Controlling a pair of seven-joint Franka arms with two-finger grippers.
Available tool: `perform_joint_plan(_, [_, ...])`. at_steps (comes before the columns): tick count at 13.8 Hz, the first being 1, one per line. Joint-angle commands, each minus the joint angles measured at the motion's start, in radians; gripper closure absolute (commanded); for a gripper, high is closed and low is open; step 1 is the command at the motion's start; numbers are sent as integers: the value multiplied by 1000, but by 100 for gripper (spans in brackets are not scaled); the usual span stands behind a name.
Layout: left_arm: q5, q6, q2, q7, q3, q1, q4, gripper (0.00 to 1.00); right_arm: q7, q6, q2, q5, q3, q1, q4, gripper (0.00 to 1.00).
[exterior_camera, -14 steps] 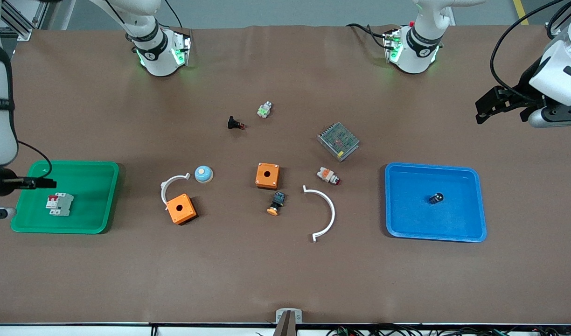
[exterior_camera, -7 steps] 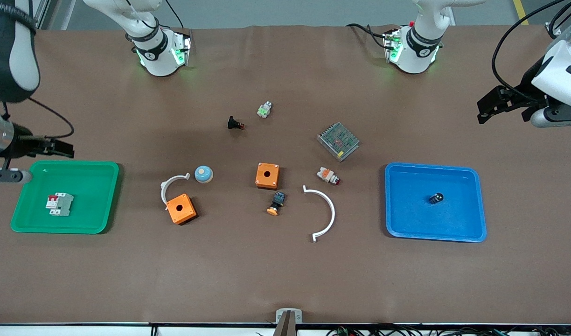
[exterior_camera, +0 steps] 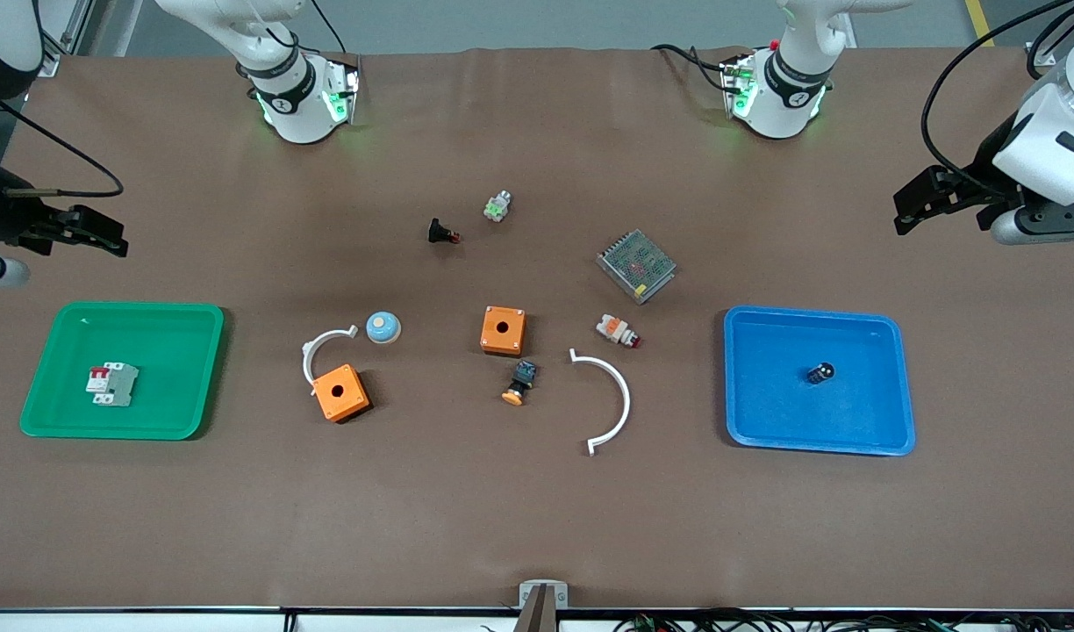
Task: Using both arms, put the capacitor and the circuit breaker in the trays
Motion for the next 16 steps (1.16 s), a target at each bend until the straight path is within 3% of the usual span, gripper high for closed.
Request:
perform_joint_plan(1, [-15, 5, -10, 21, 6, 0, -9, 0, 2, -15, 5, 21, -8, -5, 55, 0])
perform_joint_plan(3, [-15, 7, -9, 21, 4, 0, -9, 0, 6, -18, 5, 21, -10, -7, 97, 0])
perform_joint_plan(16, [-6, -4, -4, 21, 10, 11, 23, 0, 8, 42, 9, 23, -7, -2, 123, 0])
